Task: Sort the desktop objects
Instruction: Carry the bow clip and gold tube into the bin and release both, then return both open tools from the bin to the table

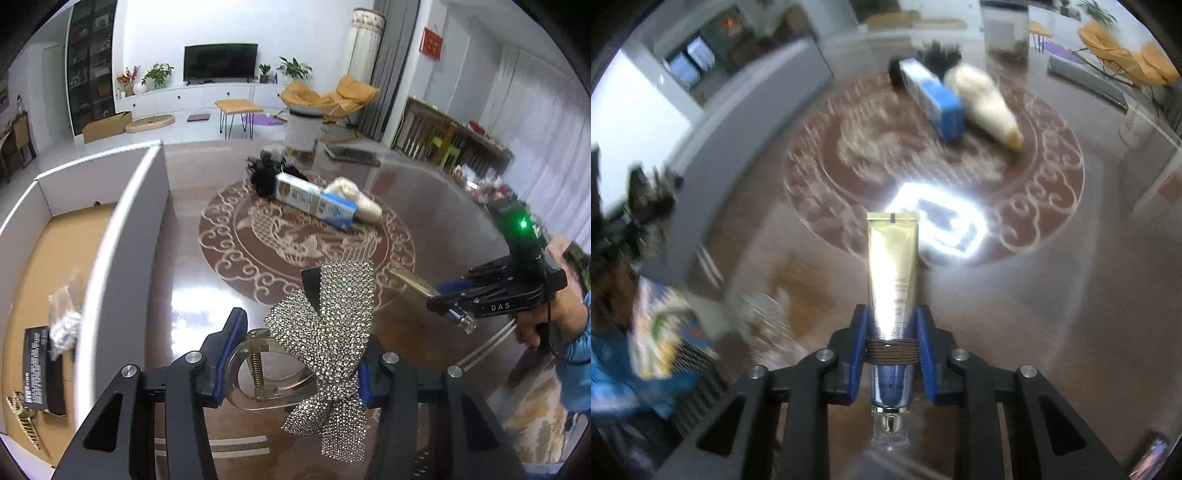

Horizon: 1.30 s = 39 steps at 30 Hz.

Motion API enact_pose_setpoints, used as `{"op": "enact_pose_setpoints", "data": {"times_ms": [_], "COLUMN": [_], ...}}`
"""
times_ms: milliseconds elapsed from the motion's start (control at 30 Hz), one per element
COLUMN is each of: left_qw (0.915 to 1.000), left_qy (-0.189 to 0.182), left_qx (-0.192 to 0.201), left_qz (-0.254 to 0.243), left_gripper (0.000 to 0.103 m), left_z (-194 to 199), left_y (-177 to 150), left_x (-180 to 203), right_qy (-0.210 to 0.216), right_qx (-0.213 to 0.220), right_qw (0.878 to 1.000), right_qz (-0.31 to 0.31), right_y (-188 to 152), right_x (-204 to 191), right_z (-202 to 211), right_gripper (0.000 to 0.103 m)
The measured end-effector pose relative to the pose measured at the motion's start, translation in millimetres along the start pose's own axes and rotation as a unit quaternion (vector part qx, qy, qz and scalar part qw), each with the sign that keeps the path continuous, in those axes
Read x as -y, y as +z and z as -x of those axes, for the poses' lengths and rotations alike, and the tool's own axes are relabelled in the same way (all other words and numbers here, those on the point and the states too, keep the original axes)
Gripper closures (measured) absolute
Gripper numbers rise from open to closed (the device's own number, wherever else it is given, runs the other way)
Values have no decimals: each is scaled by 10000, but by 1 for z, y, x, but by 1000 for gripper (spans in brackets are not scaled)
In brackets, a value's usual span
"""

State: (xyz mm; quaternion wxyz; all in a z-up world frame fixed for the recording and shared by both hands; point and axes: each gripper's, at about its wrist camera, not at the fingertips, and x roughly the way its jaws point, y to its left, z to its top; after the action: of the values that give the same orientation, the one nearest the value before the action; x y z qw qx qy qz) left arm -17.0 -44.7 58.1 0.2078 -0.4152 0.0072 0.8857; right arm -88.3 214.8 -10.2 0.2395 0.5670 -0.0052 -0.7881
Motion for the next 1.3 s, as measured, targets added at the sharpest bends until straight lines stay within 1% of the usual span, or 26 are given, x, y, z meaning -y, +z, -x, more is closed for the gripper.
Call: {"op": "enact_pose_setpoints", "data": {"times_ms": [67, 100, 133, 233, 267, 333, 433, 467, 567, 633, 700, 800, 867, 900, 933, 967, 1000, 1033, 1067, 1133, 1200, 1233, 1300], "left_qw": [9999, 9996, 9992, 9966, 9951, 9903, 9827, 9799, 9714, 9673, 9632, 9588, 9550, 9517, 9504, 9491, 9483, 9481, 9484, 9477, 9448, 9455, 9499], "left_qy": [47, 115, 214, 613, 767, 1146, 1460, 1565, 1893, 2038, 2153, 2218, 2282, 2351, 2361, 2336, 2295, 2289, 2311, 2486, 2721, 2793, 2812], "left_qx": [143, 229, 302, 407, 412, 355, 186, 109, -202, -409, -664, -1014, -1232, -1333, -1374, -1442, -1488, -1478, -1434, -1304, -1187, -1074, -804], "left_qz": [40, 75, 119, 371, 470, 706, 1127, 1229, 1416, 1457, 1464, 1454, 1437, 1459, 1486, 1544, 1611, 1641, 1631, 1519, 1385, 1285, 1100], "left_gripper": [53, 53, 53, 53, 53, 53, 53, 53, 53, 53, 53, 53, 52, 52, 51, 48, 43, 31, 24, 22, 22, 22, 22], "left_z": [18, 30, 42, 74, 81, 91, 96, 96, 89, 81, 67, 45, 34, 29, 26, 23, 22, 22, 24, 29, 35, 39, 48], "left_y": [3, 5, 6, 5, 3, -2, -12, -14, -21, -23, -25, -30, -34, -35, -37, -37, -38, -37, -37, -34, -33, -32, -27], "left_x": [-11, -20, -31, -76, -92, -130, -189, -206, -258, -281, -303, -320, -327, -329, -331, -334, -335, -336, -335, -328, -317, -308, -287], "right_qy": [144, 231, 292, 672, 890, 1236, 1595, 1759, 2006, 2070, 2044, 1969, 1979, 1918, 1774, 1754, 1856, 1923, 1951, 1925, 1864, 1776, 1575], "right_qx": [274, 437, 538, 941, 1096, 1256, 1297, 1221, 963, 685, 338, -110, -330, -438, -496, -487, -435, -358, -254, 19, 494, 715, 1075], "right_qw": [9995, 9987, 9978, 9913, 9869, 9796, 9711, 9676, 9624, 9609, 9603, 9573, 9552, 9559, 9589, 9600, 9587, 9582, 9585, 9598, 9597, 9607, 9633], "right_qz": [41, 156, 243, 627, 779, 966, 1214, 1337, 1559, 1704, 1870, 2113, 2178, 2181, 2157, 2129, 2112, 2090, 2066, 2043, 2046, 2010, 1889], "right_y": [13, 24, 30, 64, 81, 104, 131, 140, 147, 144, 136, 122, 113, 109, 107, 105, 106, 106, 106, 107, 102, 102, 104], "right_x": [-17, -33, -47, -104, -132, -176, -237, -265, -316, -343, -367, -390, -398, -400, -400, -398, -396, -395, -394, -388, -375, -364, -337], "right_z": [19, 29, 35, 52, 54, 49, 30, 17, -16, -44, -78, -117, -133, -141, -147, -147, -145, -141, -134, -118, -93, -82, -68], "right_gripper": [77, 77, 77, 77, 76, 76, 76, 76, 76, 76, 76, 76, 76, 75, 67, 53, 46, 34, 25, 18, 14, 11, 4]}}
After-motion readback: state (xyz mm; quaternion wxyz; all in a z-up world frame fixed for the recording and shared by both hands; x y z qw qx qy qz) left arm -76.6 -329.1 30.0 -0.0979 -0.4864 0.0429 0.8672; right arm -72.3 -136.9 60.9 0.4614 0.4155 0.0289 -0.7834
